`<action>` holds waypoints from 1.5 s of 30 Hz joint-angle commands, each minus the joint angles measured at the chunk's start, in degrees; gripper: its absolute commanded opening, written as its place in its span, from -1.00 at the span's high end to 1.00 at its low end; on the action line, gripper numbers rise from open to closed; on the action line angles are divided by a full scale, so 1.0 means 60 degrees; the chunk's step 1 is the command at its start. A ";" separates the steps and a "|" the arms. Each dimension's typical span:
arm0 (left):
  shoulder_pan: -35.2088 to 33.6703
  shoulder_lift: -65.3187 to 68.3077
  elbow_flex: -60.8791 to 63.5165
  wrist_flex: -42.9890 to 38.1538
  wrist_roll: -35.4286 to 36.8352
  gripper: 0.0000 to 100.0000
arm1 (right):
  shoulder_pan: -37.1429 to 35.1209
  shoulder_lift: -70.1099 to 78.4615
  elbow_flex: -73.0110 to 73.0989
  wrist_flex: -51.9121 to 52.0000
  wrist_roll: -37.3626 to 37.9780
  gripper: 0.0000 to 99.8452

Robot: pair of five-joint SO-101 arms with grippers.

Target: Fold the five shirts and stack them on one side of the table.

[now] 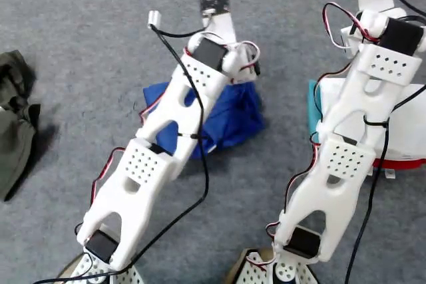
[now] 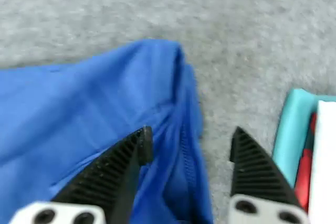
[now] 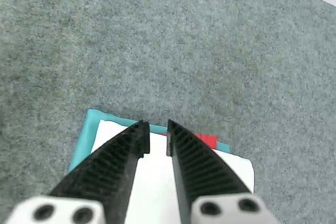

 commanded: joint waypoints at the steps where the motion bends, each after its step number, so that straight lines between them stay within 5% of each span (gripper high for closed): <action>1: -0.0908 -0.0901 -0.0630 0.0659 0.0073 0.52 | -0.0403 -0.0491 -0.0286 0.0147 -0.0073 0.85; 8: -0.3370 -0.0432 0.0308 0.1260 -0.0469 0.97 | -0.2190 -0.0916 0.1722 0.0161 -0.0073 0.97; 17: -0.5685 -0.0022 0.2593 0.1201 -0.1656 0.96 | -0.7172 -0.2762 0.7040 0.0059 -0.0029 0.99; 23: -0.6945 0.0520 0.3018 0.0220 -0.2139 0.96 | -0.8740 -0.2425 0.8037 -0.0498 0.0117 0.99; 33: -0.7267 0.1253 0.2242 -0.0059 -0.2168 0.96 | -0.9341 -0.0535 0.7333 -0.0293 0.0117 0.99; 45: -0.7121 0.1267 0.2227 -0.0103 -0.2183 0.96 | -0.7231 -0.0051 0.7245 0.0117 0.0103 0.99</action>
